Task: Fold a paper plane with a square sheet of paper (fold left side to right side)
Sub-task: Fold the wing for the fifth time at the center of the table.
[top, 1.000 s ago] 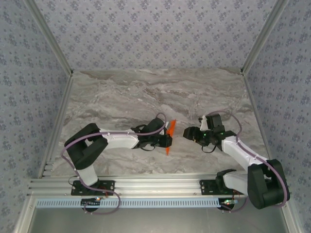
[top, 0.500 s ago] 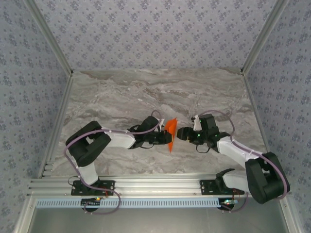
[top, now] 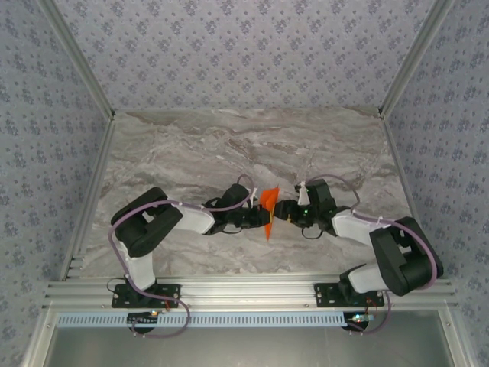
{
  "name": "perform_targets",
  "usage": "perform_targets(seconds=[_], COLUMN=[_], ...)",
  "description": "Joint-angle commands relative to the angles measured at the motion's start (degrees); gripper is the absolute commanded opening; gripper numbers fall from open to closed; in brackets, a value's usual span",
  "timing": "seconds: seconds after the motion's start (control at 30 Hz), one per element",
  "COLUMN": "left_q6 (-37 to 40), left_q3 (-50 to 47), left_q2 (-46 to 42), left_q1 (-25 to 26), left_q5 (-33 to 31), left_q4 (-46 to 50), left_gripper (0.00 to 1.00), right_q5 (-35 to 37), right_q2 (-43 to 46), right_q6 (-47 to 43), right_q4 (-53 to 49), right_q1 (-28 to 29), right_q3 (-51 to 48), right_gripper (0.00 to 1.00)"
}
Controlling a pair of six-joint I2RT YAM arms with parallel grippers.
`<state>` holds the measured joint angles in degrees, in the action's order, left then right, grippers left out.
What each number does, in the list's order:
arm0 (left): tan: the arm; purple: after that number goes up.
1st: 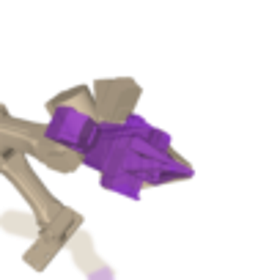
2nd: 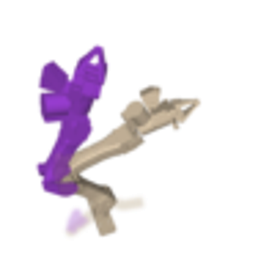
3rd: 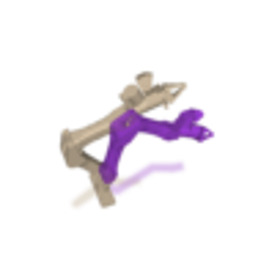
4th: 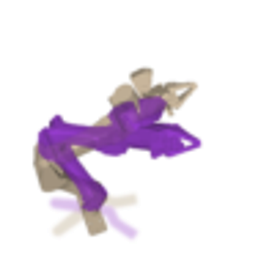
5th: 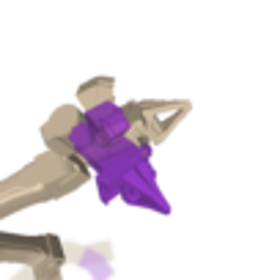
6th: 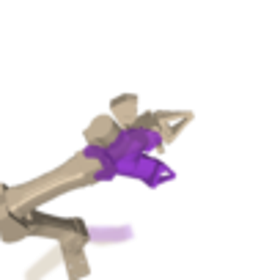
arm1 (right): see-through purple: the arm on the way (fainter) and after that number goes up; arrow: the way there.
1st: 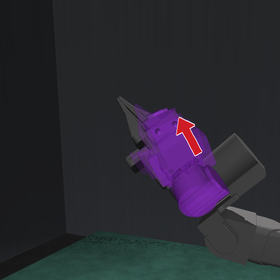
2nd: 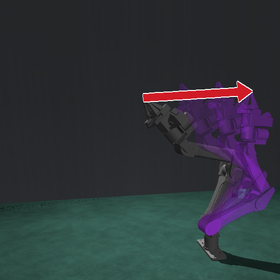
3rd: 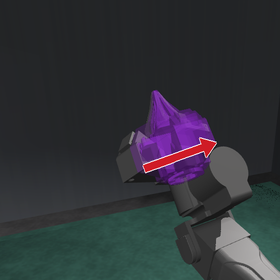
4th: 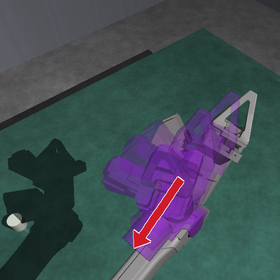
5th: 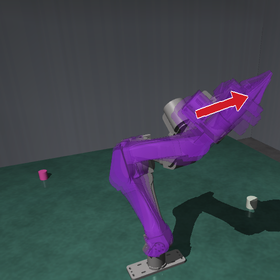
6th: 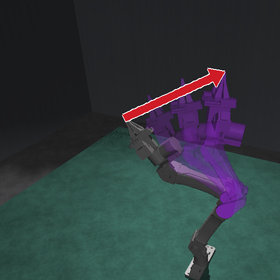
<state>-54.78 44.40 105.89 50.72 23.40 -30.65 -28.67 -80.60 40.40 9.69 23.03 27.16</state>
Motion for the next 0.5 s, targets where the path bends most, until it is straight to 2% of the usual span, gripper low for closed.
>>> perform_targets(seconds=[0.0,0.47], left_q6=[-0.3,-0.3], left_q3=[-0.6,-0.9], left_q2=[0.5,0.3], left_q1=[-0.4,-0.4], left_q5=[1.0,1.1], left_q4=[-2.6,-2.6], left_gripper=[0.08,0.08], right_q5=[1.3,2.2], right_q2=[-1.6,-8.5], right_q6=[1.3,2.0], right_q4=[2.6,2.2], right_q1=[0.3,0.9], right_q3=[2.3,6.8], right_gripper=[0.57,0.51])
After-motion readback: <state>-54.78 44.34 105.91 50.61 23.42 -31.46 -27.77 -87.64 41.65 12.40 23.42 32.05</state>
